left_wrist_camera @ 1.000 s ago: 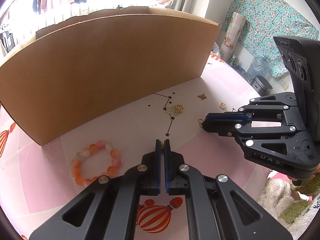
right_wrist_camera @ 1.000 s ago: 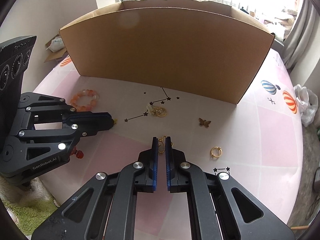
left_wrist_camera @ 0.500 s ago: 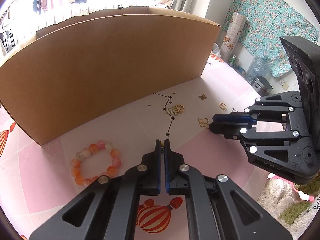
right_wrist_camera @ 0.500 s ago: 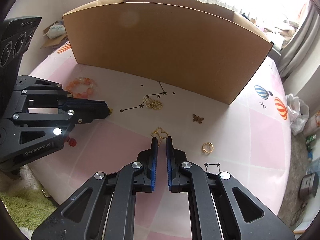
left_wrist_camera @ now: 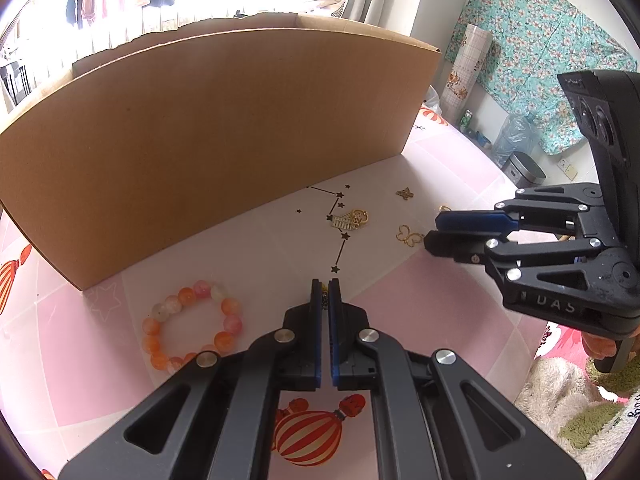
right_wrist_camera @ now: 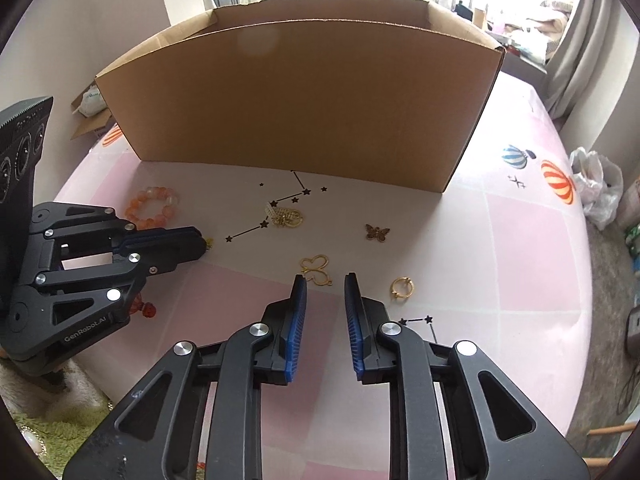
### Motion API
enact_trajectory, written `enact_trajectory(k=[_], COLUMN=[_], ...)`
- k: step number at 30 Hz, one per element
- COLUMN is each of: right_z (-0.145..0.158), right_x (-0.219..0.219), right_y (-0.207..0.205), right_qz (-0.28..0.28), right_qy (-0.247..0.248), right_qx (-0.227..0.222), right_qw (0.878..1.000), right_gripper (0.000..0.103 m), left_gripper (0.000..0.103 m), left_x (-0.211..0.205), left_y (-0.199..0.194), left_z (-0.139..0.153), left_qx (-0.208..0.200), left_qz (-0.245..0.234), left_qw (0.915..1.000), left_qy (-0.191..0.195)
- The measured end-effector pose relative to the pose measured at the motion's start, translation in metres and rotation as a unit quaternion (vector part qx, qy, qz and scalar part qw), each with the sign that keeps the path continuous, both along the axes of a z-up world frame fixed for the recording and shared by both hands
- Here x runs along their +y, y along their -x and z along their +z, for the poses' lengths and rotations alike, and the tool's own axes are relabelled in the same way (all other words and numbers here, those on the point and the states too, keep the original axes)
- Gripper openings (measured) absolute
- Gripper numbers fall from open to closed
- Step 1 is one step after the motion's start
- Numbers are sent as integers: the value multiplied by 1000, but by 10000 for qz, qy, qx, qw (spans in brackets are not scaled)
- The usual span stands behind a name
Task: Organize jewelry
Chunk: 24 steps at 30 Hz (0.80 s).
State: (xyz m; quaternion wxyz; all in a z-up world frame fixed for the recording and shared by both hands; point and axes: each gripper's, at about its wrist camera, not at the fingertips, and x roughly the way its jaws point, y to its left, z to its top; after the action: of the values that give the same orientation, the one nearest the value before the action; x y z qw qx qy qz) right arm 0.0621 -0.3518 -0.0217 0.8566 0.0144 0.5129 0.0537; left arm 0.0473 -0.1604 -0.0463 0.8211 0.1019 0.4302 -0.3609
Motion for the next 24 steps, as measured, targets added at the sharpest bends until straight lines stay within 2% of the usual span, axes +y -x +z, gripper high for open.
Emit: enact_trajectory(k=[2, 3, 14, 15, 17, 24], right_z=[1, 2, -4, -4, -1, 6], right_x=[-6, -4, 9, 6, 8, 25], right_y=[4, 4, -3, 16, 26, 39], right_qz=[-87, -120, -161, -187, -246, -295], right_qy=[-199, -267, -115, -80, -40, 2], right_qx=[47, 65, -96, -118, -151, -140], right_qw=[9998, 9995, 9998, 9997, 9996, 9995], right_gripper=[32, 33, 34, 33, 33, 33], left_gripper=[3, 3, 5, 5, 5, 4], left_x=[0, 0, -2, -2, -1, -2], left_y=[0, 0, -2, -2, -3, -1], left_z=[0, 0, -2, -2, -2, -2], left_qx=[-3, -2, -6, -7, -6, -8], left_qz=[-1, -1, 46, 47, 43, 53], left_qw=[10000, 10000, 10000, 10000, 10000, 10000], left_qy=[-3, -2, -29, -28, -32, -31])
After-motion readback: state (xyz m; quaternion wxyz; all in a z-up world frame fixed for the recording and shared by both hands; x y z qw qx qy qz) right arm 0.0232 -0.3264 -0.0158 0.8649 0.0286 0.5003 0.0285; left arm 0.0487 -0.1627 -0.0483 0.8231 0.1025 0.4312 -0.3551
